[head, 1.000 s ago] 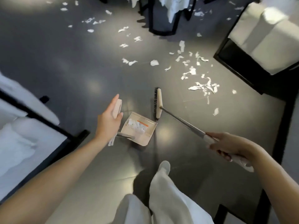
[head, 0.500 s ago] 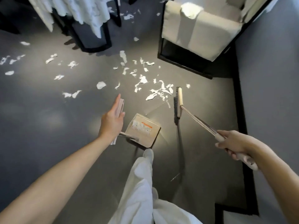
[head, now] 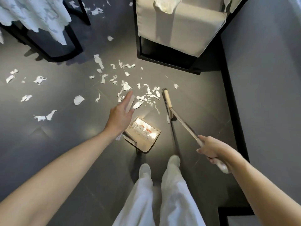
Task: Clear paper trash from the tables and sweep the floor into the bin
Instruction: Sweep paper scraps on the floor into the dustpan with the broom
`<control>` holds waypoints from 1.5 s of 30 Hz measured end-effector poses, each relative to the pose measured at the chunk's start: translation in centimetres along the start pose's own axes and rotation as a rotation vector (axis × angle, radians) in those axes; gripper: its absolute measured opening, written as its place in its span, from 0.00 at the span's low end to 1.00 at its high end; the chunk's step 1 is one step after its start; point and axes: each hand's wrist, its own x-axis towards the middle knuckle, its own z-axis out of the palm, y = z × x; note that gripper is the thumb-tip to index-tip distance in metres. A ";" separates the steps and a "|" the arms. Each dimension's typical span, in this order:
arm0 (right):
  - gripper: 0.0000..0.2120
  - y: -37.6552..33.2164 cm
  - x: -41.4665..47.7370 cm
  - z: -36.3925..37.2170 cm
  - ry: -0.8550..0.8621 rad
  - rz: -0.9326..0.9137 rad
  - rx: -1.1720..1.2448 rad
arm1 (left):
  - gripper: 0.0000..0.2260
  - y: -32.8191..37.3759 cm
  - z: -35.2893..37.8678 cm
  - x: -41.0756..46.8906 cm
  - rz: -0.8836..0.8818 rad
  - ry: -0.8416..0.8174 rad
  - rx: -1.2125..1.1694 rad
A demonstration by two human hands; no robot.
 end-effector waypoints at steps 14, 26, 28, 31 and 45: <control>0.26 0.5 -1.5 -7.1 -0.223 -0.090 0.239 | 0.29 2.4 3.0 3.2 -0.109 0.146 -0.034; 0.23 -1.8 8.1 -19.2 0.121 -0.197 -0.139 | 0.28 4.3 4.1 6.1 -0.313 0.301 -0.055; 0.26 -2.8 10.8 -21.0 0.169 -0.209 -0.274 | 0.28 4.3 4.0 6.5 -0.337 0.334 -0.046; 0.24 -4.3 13.7 -22.4 0.180 -0.198 -0.374 | 0.28 4.1 3.5 7.0 -0.372 0.378 -0.035; 0.17 -14.2 13.9 -17.4 -0.069 -0.309 -0.456 | 0.29 1.0 -0.8 6.4 -0.400 0.396 -0.031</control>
